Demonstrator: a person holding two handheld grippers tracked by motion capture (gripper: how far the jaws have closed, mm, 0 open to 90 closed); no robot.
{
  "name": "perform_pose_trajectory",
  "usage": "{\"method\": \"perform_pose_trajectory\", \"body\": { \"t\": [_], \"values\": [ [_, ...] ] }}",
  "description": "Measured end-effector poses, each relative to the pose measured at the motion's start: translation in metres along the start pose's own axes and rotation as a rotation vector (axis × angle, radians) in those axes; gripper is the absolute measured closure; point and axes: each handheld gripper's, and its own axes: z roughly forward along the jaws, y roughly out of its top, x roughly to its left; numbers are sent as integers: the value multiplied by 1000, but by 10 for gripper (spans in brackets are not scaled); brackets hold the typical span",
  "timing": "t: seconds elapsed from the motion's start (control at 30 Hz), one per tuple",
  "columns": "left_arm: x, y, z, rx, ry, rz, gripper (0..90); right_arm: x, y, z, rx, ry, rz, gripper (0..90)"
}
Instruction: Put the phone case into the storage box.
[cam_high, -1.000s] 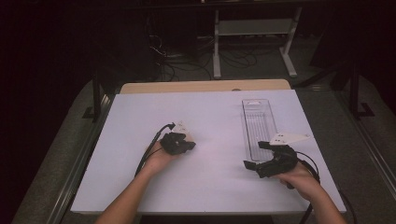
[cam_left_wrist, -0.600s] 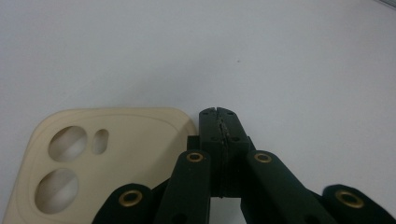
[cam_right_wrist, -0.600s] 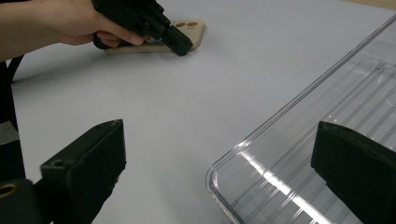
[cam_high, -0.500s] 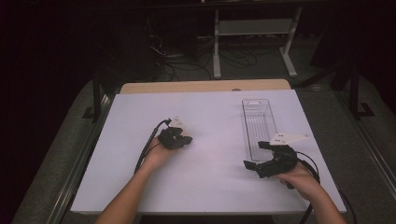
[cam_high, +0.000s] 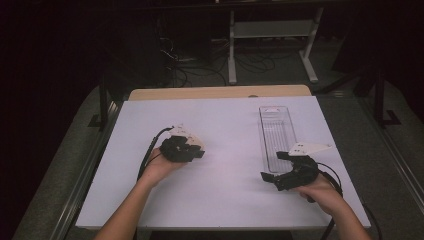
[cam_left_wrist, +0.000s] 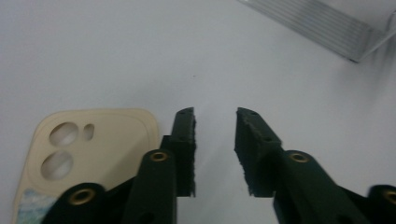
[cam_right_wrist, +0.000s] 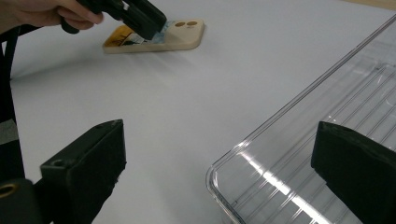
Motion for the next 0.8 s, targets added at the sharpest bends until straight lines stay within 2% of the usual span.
{"method": "perform_pose_trajectory", "body": {
  "t": [0.1,0.2,0.23,0.33,0.43,0.53,0.63,0.73,0.8],
  "values": [
    [-2,-4,-14,-17,-8,-1,592,0,0,0,1,0,1,27],
    [-1,-9,-28,-33,5,14,503,0,0,0,1,1,0,27],
    [-1,-11,-33,-41,4,19,503,0,0,0,1,1,0,27],
    [-2,-22,-51,-76,-2,4,440,0,0,0,-3,-1,2,27],
    [-3,-28,-58,-85,0,15,398,0,0,0,-3,-1,3,27],
    [-8,-42,-67,-90,21,37,312,0,0,0,-2,-1,3,27],
    [-11,-48,-72,-98,31,37,262,0,0,0,-1,-2,5,27],
    [-14,-56,-78,-107,44,40,159,0,0,0,-2,-1,1,27],
    [-15,-62,-81,-114,54,40,142,1,0,0,-3,-2,6,27]
  ]
}}
